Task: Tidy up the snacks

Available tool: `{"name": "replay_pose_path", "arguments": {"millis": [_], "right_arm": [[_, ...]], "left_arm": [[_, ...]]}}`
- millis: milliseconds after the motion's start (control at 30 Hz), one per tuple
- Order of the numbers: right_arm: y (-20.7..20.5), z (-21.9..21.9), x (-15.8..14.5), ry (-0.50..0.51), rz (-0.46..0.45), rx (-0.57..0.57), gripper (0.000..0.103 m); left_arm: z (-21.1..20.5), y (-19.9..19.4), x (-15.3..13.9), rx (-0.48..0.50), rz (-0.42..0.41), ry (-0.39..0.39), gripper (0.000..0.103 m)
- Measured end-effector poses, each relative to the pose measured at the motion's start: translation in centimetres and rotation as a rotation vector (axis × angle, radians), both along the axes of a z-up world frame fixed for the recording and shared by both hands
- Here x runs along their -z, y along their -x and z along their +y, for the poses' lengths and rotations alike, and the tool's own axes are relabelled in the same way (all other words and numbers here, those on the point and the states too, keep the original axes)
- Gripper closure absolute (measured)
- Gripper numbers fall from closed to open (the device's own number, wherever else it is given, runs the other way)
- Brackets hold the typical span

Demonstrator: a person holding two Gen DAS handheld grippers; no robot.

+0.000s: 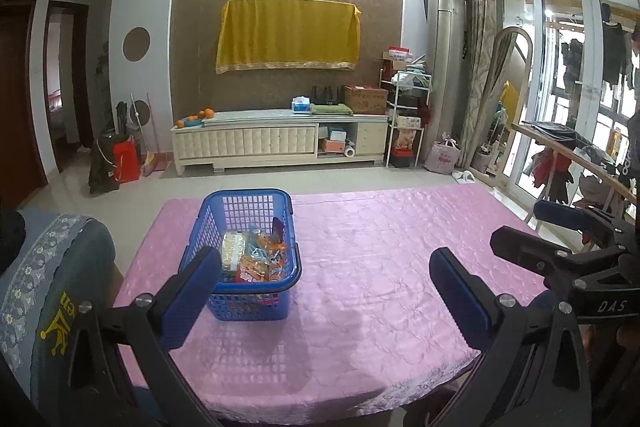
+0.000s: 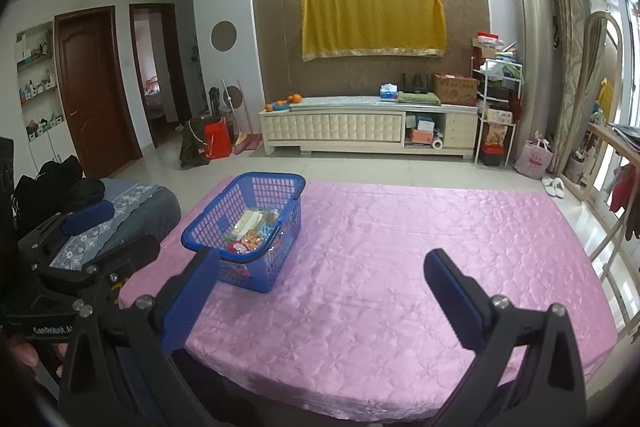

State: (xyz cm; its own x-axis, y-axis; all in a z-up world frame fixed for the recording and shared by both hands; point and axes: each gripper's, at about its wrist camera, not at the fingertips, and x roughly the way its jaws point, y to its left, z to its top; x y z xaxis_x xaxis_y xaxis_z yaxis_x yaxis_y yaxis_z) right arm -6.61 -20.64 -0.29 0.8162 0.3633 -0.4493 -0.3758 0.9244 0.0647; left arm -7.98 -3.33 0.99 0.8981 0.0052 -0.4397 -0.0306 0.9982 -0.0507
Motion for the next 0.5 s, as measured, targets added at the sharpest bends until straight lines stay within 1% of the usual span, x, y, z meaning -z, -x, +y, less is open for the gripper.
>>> {"name": "replay_pose_path", "arguments": {"millis": [500], "right_arm": [[0.30,0.16,-0.04,0.006,0.001,-0.006,0.000]], "left_arm": [[0.05,0.26,-0.21,-0.002,0.004,0.016,0.000]]}}
